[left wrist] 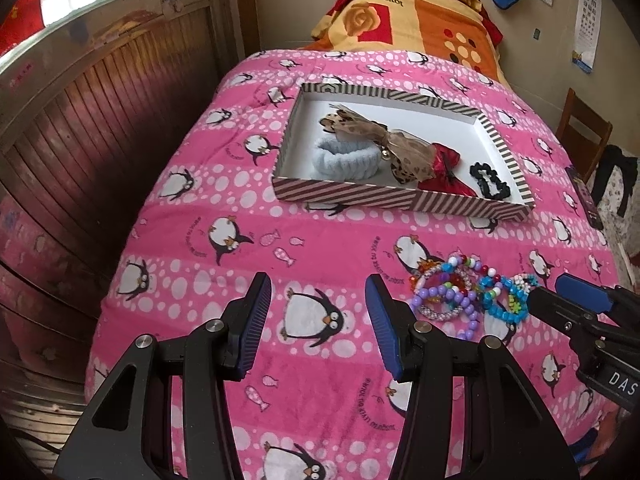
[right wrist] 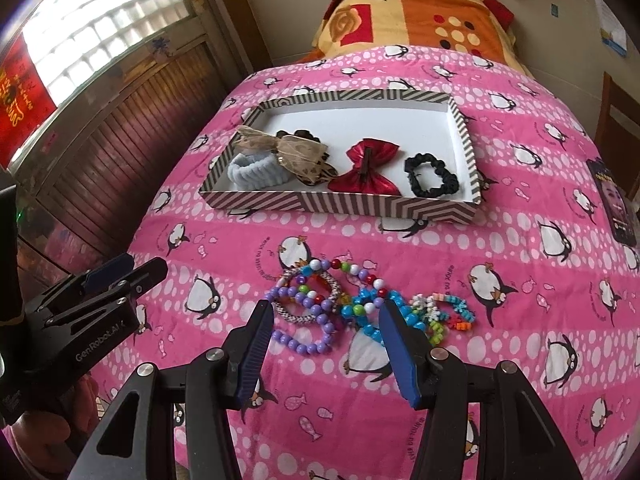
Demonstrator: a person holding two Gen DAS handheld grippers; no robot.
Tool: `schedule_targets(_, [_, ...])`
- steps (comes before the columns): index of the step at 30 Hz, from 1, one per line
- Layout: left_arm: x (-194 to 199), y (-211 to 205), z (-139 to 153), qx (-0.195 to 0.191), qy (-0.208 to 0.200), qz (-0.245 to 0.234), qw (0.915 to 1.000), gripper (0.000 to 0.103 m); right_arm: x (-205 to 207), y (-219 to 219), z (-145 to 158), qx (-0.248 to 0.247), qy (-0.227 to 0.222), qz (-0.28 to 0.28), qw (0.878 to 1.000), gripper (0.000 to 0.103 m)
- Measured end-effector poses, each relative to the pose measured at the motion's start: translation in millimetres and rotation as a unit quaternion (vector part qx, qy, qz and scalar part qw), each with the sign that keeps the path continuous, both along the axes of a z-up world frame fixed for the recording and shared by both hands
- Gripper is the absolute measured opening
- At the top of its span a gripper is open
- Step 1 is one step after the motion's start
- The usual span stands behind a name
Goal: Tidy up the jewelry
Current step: 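Lower both open tools toward the beaded bracelets on the bedspread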
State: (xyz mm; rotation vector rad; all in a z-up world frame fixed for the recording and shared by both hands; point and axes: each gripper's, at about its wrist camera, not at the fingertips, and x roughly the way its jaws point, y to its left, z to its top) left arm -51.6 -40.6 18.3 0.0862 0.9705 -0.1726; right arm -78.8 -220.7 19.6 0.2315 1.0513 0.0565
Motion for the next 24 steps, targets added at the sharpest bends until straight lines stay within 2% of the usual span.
schedule_targets(7, [5.7,-1.0,-8.6,-0.04,0.032,-0.015,0.9986,0.049,-8.0,-21.2,-8.2,-0.008,0.013,-0.02,1.0,0.053])
schedule_targets(12, [10.0,-7.4,-24.1,-0.078,0.075,-0.048,0.993,0.049,-12.8,-34.9,-18.8,-0.009,0.026,-0.032,0.999,0.053])
schedule_targets(15, [11.0,-18.3,-35.5,-0.078,0.092,-0.076,0.9898,0.049,-12.5,-40.1,-21.7,-0.01,0.028,-0.034,0.999,0.053])
schedule_targets(20, [16.1,-28.9,-58.2,-0.092,0.133,-0.094,0.9824,0.049,-5.7,-41.3,-22.5,-0.016,0.024,-0.023,0.999,0.053])
schedule_targets(24, [20.8,-37.4,-66.6,-0.093,0.135,-0.102,0.9812,0.048,5.0,-42.5,-28.1,-0.013,0.025,-0.01,1.0,0.052])
